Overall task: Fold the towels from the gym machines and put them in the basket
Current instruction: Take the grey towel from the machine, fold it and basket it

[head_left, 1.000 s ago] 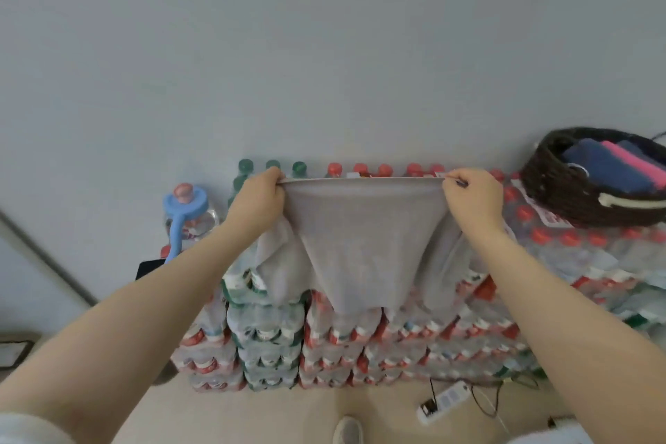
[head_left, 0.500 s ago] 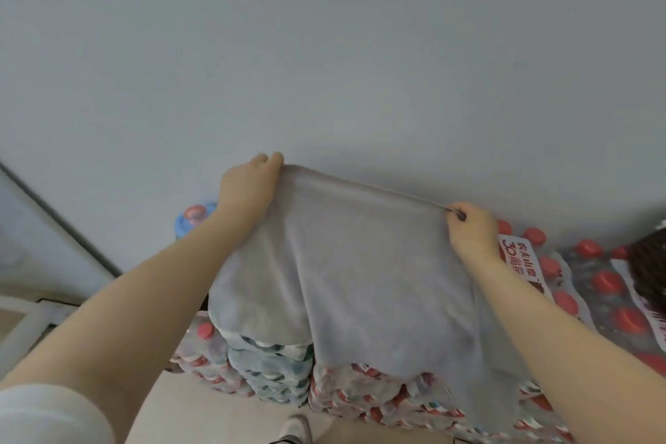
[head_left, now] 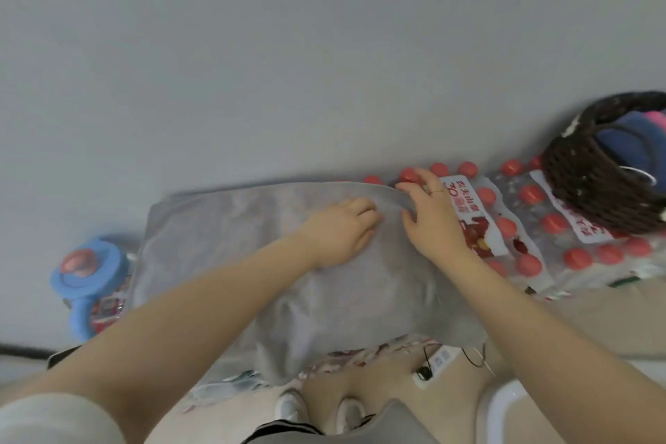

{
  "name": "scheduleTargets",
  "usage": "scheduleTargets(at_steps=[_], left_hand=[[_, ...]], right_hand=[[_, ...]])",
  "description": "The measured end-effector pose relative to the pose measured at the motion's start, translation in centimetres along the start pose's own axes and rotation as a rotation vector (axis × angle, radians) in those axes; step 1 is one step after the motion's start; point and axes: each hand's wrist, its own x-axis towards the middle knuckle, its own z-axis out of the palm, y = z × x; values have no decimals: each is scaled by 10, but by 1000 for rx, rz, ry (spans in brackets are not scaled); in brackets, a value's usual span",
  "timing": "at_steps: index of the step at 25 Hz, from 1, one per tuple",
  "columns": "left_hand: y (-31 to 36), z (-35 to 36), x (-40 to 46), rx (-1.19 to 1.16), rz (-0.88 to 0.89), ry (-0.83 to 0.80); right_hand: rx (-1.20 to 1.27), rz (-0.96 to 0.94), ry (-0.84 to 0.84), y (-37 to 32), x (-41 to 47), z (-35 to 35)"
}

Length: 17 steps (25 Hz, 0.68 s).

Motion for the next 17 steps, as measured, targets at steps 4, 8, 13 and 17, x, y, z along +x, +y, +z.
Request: scheduleTargets(at_steps=[4, 8, 13, 17], left_hand=[[18, 21, 27, 53, -15, -165], [21, 22, 43, 42, -112, -153], [24, 22, 50, 22, -194, -148], [25, 28, 53, 24, -246, -73]], right_hand=[[-296, 126, -225, 12, -43, -28], [-593, 34, -361, 1, -59, -27], [-592, 82, -325, 0, -39, -30], [-452, 152, -361, 17, -14, -51]])
